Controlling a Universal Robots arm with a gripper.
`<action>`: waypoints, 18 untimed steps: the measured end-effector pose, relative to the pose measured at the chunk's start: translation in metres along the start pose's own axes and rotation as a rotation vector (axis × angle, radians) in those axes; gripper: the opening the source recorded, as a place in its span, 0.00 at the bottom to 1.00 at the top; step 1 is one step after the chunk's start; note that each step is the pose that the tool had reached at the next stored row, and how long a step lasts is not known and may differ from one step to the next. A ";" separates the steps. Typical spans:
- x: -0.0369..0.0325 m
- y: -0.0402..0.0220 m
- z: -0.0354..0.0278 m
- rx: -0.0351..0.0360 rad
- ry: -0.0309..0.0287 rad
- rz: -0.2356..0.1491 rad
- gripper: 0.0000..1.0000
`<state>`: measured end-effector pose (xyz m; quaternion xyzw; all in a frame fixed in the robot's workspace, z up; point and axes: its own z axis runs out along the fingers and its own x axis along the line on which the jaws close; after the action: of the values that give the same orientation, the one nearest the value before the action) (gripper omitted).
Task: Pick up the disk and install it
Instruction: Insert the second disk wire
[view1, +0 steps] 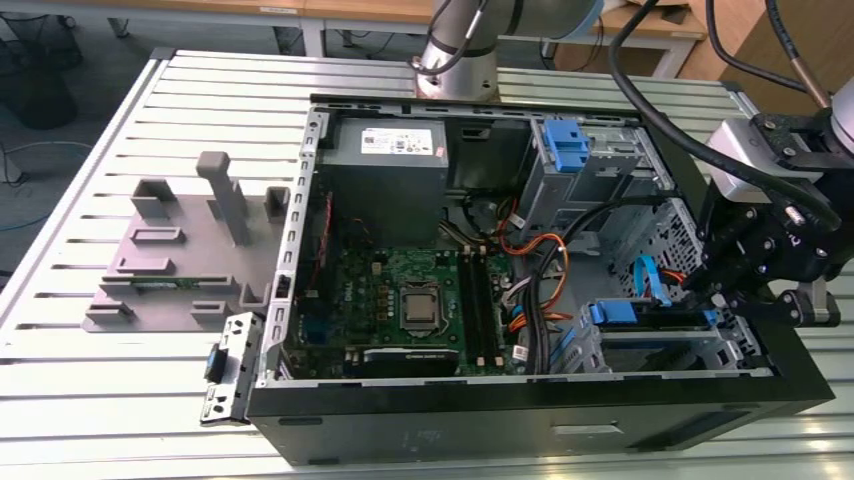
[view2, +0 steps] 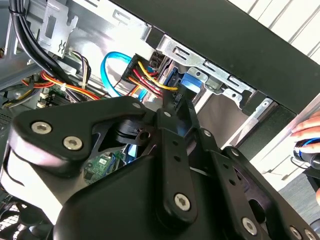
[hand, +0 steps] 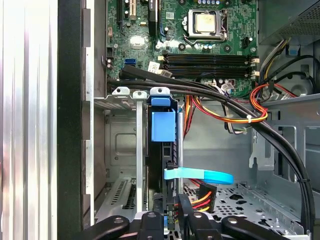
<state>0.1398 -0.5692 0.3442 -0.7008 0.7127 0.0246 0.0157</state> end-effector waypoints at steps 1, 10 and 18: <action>-0.0009 0.0000 0.0000 0.0000 0.0011 0.000 0.26; -0.0140 0.0000 0.0010 0.0000 0.0033 0.000 0.26; -0.0162 -0.0062 0.0009 0.0000 0.0039 0.000 0.26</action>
<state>0.1462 -0.5531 0.3441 -0.7008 0.7128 0.0232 0.0143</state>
